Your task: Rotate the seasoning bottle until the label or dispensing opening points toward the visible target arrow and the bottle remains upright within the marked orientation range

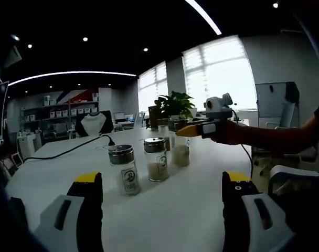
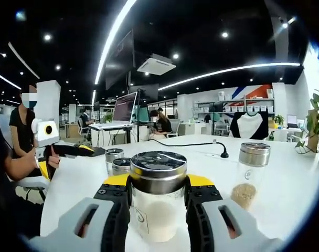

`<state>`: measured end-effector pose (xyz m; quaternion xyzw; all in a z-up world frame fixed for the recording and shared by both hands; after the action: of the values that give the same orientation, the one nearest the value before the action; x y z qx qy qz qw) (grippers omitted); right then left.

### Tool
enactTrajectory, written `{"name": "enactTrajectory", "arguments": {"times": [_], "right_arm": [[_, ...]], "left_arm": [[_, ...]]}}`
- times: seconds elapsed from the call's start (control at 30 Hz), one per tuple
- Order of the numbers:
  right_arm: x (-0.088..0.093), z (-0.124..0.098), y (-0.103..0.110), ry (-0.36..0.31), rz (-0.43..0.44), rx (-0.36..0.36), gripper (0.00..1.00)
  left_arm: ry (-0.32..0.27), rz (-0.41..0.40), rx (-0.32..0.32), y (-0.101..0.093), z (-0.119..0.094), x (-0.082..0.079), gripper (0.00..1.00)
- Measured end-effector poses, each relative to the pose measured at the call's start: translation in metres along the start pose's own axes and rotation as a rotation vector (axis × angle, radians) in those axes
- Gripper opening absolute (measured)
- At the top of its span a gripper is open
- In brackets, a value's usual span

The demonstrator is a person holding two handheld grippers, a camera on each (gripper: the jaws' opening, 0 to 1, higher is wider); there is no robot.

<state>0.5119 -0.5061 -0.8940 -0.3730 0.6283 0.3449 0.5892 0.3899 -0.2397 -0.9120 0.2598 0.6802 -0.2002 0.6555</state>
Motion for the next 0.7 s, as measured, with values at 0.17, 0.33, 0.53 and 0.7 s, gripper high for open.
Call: {"name": "enactTrajectory", "arguments": {"times": [0.17,0.33,0.53,0.7], "right_arm": [[0.001,-0.0005,-0.0011,-0.01,0.002,-0.003,0.38],[0.002,-0.0016,-0.001,-0.023,0.003,-0.005,0.38],[0.0018,-0.0014,-0.0015,-0.027,-0.003,0.0,0.38],[0.0038,-0.0035,-0.0044,-0.04,0.008,0.016,0.46]], "left_arm": [[-0.001,-0.021,-0.002,0.0007,0.0002,0.0013,1.0],[-0.001,-0.018,-0.002,-0.0004,0.0014,0.0012,1.0],[0.013,-0.016,0.001,-0.0023,0.0044,0.0045,1.0],[0.007,-0.04,-0.001,0.0002,0.0034,0.0041,1.0]]}}
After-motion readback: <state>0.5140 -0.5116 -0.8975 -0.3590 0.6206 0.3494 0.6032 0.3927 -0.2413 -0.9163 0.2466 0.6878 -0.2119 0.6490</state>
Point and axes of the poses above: the point that each gripper's makers call its tool centre point, and the gripper's own axes: z roughly forward along the fingers, y roughly to its left, x roughly out of its underside, the point moved 9 cm from there along -z, roughly backward along the fingers, and after that the axes turned 3 degrees about -x, right-handed, at the moved point
